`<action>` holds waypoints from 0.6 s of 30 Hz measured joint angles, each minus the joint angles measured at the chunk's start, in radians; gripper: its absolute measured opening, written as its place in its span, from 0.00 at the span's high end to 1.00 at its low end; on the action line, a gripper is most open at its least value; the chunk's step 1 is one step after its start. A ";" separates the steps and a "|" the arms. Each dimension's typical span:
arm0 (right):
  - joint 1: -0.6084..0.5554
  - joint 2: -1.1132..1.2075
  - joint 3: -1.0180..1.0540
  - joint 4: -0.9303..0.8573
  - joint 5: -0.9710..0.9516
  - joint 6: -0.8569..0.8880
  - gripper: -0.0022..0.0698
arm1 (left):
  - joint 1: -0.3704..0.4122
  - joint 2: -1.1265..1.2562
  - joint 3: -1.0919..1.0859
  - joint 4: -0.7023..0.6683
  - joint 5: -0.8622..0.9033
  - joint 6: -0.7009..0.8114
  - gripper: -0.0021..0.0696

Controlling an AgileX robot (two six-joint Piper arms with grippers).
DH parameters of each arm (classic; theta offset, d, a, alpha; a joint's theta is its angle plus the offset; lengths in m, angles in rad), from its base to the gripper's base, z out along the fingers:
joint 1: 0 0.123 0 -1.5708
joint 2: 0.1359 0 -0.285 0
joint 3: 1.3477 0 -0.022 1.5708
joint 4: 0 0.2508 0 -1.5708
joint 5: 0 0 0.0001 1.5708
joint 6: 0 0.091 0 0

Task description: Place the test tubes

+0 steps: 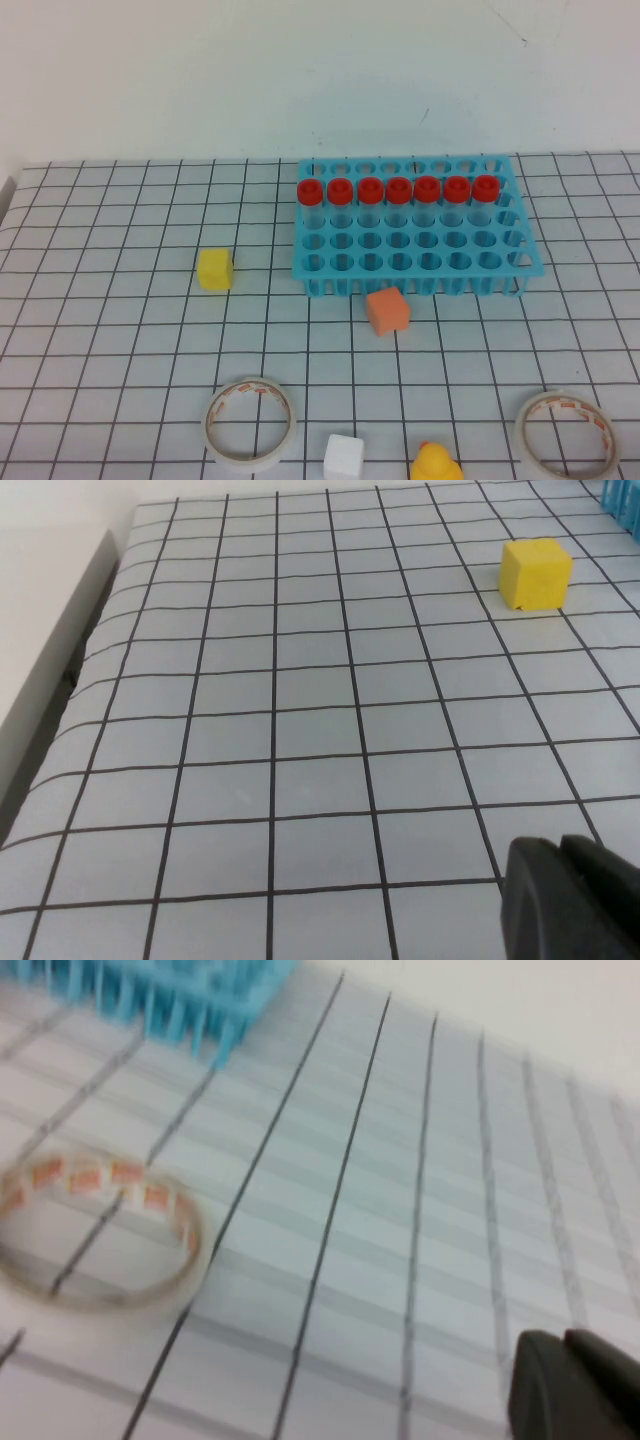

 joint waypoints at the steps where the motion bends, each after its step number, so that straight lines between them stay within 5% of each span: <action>1: -0.006 -0.005 0.024 0.009 -0.004 0.000 0.97 | 0.000 0.000 0.000 0.000 0.000 0.000 0.97; 12: -0.012 -0.011 0.036 0.063 -0.015 0.056 0.97 | 0.000 0.000 0.000 0.000 0.000 0.002 0.97; 18: -0.013 -0.011 0.036 -0.051 -0.015 0.283 0.97 | 0.000 0.000 0.000 0.000 0.000 0.002 0.97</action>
